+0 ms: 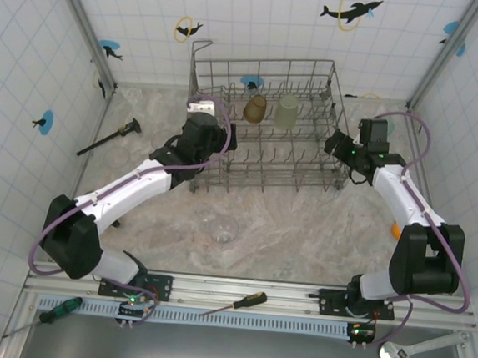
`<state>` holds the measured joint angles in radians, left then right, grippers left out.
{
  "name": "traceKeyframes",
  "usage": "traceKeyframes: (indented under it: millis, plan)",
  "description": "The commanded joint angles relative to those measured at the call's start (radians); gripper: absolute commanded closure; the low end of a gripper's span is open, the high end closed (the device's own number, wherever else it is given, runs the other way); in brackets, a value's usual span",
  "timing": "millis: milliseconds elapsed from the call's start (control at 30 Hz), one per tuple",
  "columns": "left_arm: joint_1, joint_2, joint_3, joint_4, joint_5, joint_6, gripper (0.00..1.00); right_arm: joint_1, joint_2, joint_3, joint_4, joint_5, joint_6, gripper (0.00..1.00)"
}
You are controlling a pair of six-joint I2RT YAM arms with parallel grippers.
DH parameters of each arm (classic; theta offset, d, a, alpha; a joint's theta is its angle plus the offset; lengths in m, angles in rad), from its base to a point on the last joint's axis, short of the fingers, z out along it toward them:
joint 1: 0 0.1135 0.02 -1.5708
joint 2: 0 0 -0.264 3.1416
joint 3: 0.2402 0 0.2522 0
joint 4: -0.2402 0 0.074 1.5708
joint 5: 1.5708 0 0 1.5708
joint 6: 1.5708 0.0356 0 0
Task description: Load the cups into the dish rack
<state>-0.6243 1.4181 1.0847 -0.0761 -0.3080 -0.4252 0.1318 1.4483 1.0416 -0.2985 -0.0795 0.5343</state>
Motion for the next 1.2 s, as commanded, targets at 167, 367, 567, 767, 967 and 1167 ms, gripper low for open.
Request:
traceKeyframes:
  millis: [167, 367, 567, 767, 967, 1167]
  plan:
    - [0.036, -0.034, -0.005, -0.032, 0.007, -0.012, 0.02, 0.084, -0.025, -0.026, 0.080, -0.033, 0.080, 0.01]
    - [0.038, -0.039, -0.008, -0.030, 0.017, -0.013, 0.02, 0.079, -0.020, 0.004, 0.017, 0.019, 0.044, 0.01]
    - [0.037, -0.047, 0.007, -0.031, 0.040, -0.023, 0.02, 0.009, -0.031, 0.045, -0.064, 0.041, -0.012, 0.00]
    - [0.038, -0.061, 0.025, -0.028, 0.050, -0.027, 0.02, -0.111, -0.087, 0.016, -0.073, 0.017, -0.031, 0.00]
    - [0.037, -0.065, 0.043, -0.022, 0.075, -0.037, 0.02, -0.217, -0.073, 0.024, -0.104, 0.002, -0.067, 0.00]
    - [0.037, -0.061, 0.052, -0.009, 0.104, -0.076, 0.02, -0.265, -0.022, 0.042, -0.130, 0.056, -0.108, 0.01]
